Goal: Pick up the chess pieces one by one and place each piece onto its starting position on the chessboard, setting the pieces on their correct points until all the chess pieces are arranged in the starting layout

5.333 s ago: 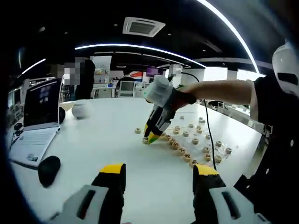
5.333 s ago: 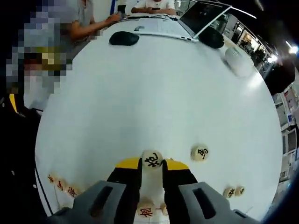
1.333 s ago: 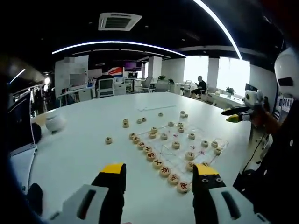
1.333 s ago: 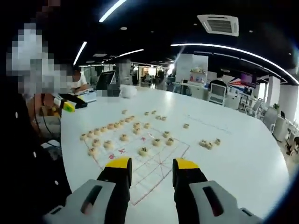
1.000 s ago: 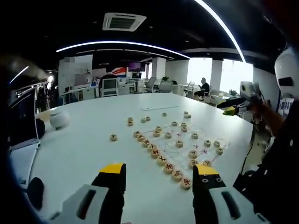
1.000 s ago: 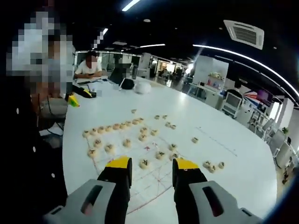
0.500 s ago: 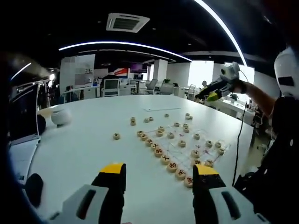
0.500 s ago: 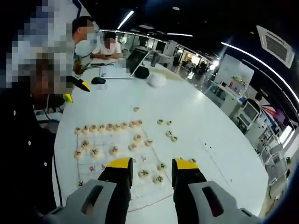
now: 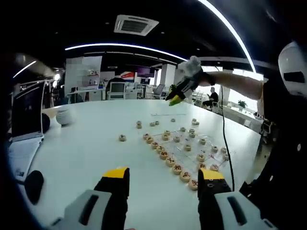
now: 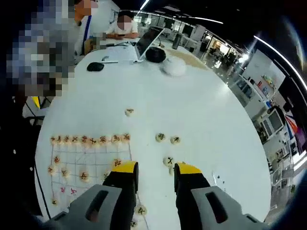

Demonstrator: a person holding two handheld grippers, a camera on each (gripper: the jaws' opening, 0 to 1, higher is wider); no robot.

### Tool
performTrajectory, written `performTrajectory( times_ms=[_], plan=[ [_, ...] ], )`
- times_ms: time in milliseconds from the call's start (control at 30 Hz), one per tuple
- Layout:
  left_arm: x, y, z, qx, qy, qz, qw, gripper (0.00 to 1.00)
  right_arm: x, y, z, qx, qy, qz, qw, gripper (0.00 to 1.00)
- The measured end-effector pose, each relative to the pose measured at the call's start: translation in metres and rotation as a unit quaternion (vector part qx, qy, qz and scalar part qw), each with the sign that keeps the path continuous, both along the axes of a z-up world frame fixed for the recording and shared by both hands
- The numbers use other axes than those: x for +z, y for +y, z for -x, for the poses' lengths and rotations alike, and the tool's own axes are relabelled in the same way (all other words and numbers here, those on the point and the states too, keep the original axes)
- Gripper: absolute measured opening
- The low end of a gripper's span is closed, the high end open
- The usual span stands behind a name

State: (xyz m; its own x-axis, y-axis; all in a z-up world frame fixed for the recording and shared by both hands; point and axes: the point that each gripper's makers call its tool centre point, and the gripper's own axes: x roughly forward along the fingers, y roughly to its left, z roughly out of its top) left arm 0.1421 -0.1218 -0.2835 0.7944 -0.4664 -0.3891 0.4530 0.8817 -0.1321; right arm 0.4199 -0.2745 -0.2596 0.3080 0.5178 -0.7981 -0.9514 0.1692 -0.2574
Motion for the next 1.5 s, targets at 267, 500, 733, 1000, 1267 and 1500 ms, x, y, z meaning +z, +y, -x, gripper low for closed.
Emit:
performTrajectory(
  times_ms=[267,500,733,1000,1267,1500],
  plan=[
    [0.001,0.008,0.003,0.013,-0.001,0.006,0.9999,0.58,-0.053,0.040,-0.041,0.007,0.012,0.070,0.9975,0.31],
    [-0.003,0.014,0.005,0.025,0.005,0.009,0.9996,0.58,-0.079,0.051,-0.062,-0.004,0.030,0.087,0.9957,0.28],
    [-0.007,0.019,0.004,0.032,0.010,0.011,0.9994,0.58,-0.090,0.055,-0.074,-0.025,0.050,0.083,0.9950,0.26],
    [-0.009,0.020,0.003,0.033,0.013,0.011,0.9993,0.58,-0.102,0.056,-0.077,-0.036,0.068,0.086,0.9933,0.24],
    [-0.011,0.022,0.004,0.037,0.016,0.012,0.9991,0.58,-0.109,0.052,-0.084,-0.042,0.074,0.088,0.9925,0.19],
    [-0.007,0.020,0.003,0.034,0.012,0.009,0.9993,0.58,-0.089,0.048,-0.084,-0.043,0.063,0.063,0.9951,0.19]
  ],
)
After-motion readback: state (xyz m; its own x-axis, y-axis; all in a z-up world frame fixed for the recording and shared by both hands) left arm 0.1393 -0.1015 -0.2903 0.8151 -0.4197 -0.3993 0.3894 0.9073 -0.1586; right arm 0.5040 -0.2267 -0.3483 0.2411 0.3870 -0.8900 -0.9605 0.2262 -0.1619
